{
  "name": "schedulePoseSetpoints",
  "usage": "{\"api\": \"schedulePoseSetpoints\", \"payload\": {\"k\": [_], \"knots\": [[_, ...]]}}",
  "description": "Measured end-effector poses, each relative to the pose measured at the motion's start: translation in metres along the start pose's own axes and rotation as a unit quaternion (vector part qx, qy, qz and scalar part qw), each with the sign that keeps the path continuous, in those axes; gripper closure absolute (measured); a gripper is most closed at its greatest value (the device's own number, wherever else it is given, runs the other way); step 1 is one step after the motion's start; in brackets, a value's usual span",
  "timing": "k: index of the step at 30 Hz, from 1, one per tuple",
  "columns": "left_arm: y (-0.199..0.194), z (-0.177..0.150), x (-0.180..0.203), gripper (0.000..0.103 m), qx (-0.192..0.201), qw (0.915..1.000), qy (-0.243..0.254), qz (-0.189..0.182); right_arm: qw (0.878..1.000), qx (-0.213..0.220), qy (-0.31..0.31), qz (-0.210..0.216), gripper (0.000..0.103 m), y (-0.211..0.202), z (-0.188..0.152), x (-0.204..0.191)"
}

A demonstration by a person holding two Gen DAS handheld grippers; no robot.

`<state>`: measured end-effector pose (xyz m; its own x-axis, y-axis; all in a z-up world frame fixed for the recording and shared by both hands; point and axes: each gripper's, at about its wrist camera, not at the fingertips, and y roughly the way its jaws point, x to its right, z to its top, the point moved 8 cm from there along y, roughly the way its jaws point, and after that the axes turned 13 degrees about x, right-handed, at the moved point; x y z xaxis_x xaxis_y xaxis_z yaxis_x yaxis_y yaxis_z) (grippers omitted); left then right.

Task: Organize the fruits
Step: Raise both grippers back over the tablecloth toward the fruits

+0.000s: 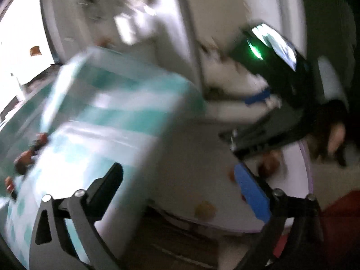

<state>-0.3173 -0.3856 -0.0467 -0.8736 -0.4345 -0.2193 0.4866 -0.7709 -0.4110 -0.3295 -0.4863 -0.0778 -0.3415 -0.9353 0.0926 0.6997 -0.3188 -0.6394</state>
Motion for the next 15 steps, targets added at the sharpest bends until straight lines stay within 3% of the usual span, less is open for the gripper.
{"api": "schedulePoseSetpoints", "payload": {"k": [2,6,10,13,15], "knots": [[-0.023,0.013,-0.051,0.002,0.028,0.9976,-0.045,0.044,0.999,0.036,-0.018,0.026,0.016,-0.007,0.029,-0.03],[-0.05,0.003,-0.149,0.002,0.028,0.9821,-0.127,0.136,0.991,0.071,-0.042,0.105,0.016,0.002,0.077,-0.111],[-0.073,-0.043,-0.257,0.002,-0.017,0.9498,-0.194,0.245,0.983,0.072,-0.077,0.152,0.016,0.034,0.108,-0.186],[-0.083,-0.074,-0.329,0.002,-0.068,0.9218,-0.212,0.317,0.979,0.063,-0.091,0.174,0.016,0.063,0.127,-0.228],[-0.085,-0.091,-0.37,0.002,-0.092,0.9042,-0.235,0.345,0.976,0.052,-0.085,0.193,0.016,0.082,0.139,-0.255]]}}
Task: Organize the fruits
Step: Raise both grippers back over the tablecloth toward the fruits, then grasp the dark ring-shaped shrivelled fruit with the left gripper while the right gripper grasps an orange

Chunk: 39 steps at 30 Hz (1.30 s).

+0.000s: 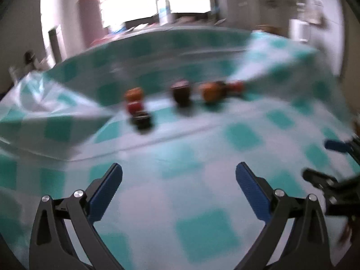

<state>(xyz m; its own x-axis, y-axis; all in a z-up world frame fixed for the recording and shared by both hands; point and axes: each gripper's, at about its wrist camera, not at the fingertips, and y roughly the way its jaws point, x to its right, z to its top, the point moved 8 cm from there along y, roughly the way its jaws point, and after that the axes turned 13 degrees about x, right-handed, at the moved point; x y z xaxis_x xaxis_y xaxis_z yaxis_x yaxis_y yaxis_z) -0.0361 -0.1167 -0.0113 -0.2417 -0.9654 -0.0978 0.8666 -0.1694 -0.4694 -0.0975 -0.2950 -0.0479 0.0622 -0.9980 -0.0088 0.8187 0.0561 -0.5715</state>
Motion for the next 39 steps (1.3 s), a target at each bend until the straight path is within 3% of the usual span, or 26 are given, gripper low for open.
{"api": "schedulePoseSetpoints", "payload": {"k": [4,10,16,19,21,26,29,32,33,35,36,39], "knots": [[0.055,0.01,-0.046,0.002,-0.046,0.9974,-0.035,0.043,0.999,-0.016,0.018,0.025,0.019,0.042,0.023,-0.016],[0.1,0.012,-0.067,0.002,-0.08,0.9909,-0.091,0.058,0.999,-0.032,0.008,0.03,0.021,0.09,0.051,-0.023],[0.127,0.009,-0.084,0.021,-0.11,0.9843,-0.128,0.053,0.998,-0.036,0.007,0.041,0.028,0.122,0.068,-0.028],[0.131,0.011,-0.082,0.023,-0.111,0.9853,-0.118,0.054,0.998,-0.034,0.011,0.051,0.033,0.14,0.081,-0.034],[0.132,0.012,-0.077,0.032,-0.108,0.9874,-0.102,0.052,0.998,-0.034,0.01,0.054,0.035,0.151,0.089,-0.038],[0.135,0.016,-0.074,0.041,-0.102,0.9888,-0.1,0.043,0.998,-0.035,0.0,0.053,0.041,0.18,0.11,-0.043],[0.137,0.018,-0.077,0.041,-0.094,0.9889,-0.114,0.018,0.998,-0.035,0.0,0.054,0.041,0.196,0.119,-0.043],[0.14,0.017,-0.082,0.042,-0.093,0.989,-0.114,0.017,0.997,-0.034,0.008,0.064,0.042,0.203,0.124,-0.041],[0.14,0.016,-0.082,0.045,-0.093,0.9894,-0.11,0.02,0.997,-0.033,0.007,0.065,0.044,0.202,0.124,-0.041],[0.141,0.015,-0.083,0.06,-0.09,0.9905,-0.102,0.015,0.997,-0.031,0.005,0.07,0.051,0.202,0.124,-0.041],[0.141,0.015,-0.08,0.06,-0.09,0.9908,-0.1,0.015,0.997,-0.029,0.004,0.071,0.06,0.2,0.124,-0.041],[0.143,0.02,-0.078,0.06,-0.087,0.9907,-0.103,0.012,0.997,-0.024,0.015,0.076,0.06,0.197,0.123,-0.036]]}}
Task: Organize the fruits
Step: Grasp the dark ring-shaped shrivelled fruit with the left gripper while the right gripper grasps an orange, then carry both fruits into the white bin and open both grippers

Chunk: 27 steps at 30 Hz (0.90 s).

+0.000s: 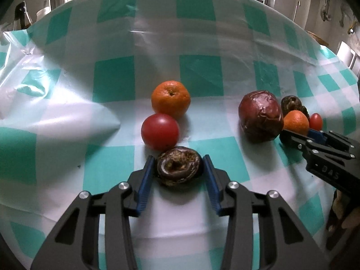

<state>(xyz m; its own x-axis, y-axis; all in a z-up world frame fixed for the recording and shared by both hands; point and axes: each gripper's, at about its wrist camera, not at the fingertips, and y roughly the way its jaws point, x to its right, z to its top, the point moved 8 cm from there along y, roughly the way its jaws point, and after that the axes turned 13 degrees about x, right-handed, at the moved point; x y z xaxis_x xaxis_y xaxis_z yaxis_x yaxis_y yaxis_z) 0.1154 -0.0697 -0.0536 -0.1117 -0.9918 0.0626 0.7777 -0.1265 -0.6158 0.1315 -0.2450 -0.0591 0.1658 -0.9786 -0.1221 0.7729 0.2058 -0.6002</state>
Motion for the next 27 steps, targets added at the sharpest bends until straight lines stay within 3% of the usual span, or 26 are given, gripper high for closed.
{"api": "schedulePoseSetpoints", "payload": {"k": [14,24,27], "knots": [[0.002,-0.001,-0.008,0.061,0.004,0.9998,-0.019,-0.001,0.999,0.001,0.032,0.026,0.06,0.002,-0.001,0.013],[-0.001,0.0,-0.014,0.061,0.008,0.9991,-0.04,-0.01,1.0,-0.005,-0.007,-0.007,0.06,-0.006,-0.006,0.0],[-0.012,0.0,-0.019,0.061,0.022,0.9987,-0.046,0.004,1.0,-0.013,0.001,-0.023,0.061,-0.021,-0.015,-0.001]]}}
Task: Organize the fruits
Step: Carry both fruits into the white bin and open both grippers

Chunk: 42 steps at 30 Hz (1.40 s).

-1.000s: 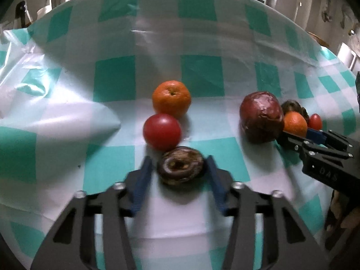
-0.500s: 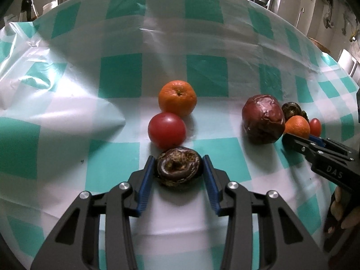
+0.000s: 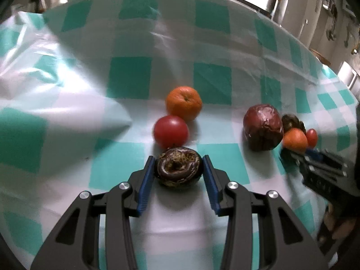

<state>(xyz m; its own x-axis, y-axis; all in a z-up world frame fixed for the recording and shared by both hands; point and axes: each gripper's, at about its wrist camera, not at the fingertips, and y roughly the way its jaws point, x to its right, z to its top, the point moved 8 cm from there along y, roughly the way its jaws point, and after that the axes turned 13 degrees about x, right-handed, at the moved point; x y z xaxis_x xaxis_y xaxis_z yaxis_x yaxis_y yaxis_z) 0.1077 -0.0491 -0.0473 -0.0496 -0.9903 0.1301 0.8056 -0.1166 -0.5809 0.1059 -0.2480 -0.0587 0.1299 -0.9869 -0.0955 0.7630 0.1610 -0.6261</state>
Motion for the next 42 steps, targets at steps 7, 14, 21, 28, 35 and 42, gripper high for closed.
{"api": "schedulePoseSetpoints", "payload": {"k": [7,14,21,28,35,42], "knots": [[-0.081,-0.028,0.029,0.061,0.039,0.9988,0.029,-0.006,0.999,0.054,-0.01,0.004,0.061,-0.112,-0.039,-0.015],[-0.149,-0.077,0.104,0.06,0.059,0.991,0.11,-0.048,0.996,0.092,-0.01,-0.015,0.061,-0.214,-0.093,0.009],[-0.199,-0.126,0.202,0.06,0.067,0.9695,0.206,-0.114,0.992,0.103,0.023,-0.076,0.06,-0.301,-0.168,0.078],[-0.231,-0.201,0.297,0.06,0.034,0.9303,0.307,-0.197,0.984,0.061,0.098,-0.138,0.06,-0.351,-0.265,0.157],[-0.264,-0.29,0.37,0.061,0.044,0.8622,0.441,-0.245,0.969,0.0,0.162,-0.185,0.06,-0.358,-0.357,0.205],[-0.27,-0.363,0.4,0.061,-0.008,0.8144,0.497,-0.299,0.961,-0.023,0.202,-0.189,0.06,-0.356,-0.408,0.223]]}}
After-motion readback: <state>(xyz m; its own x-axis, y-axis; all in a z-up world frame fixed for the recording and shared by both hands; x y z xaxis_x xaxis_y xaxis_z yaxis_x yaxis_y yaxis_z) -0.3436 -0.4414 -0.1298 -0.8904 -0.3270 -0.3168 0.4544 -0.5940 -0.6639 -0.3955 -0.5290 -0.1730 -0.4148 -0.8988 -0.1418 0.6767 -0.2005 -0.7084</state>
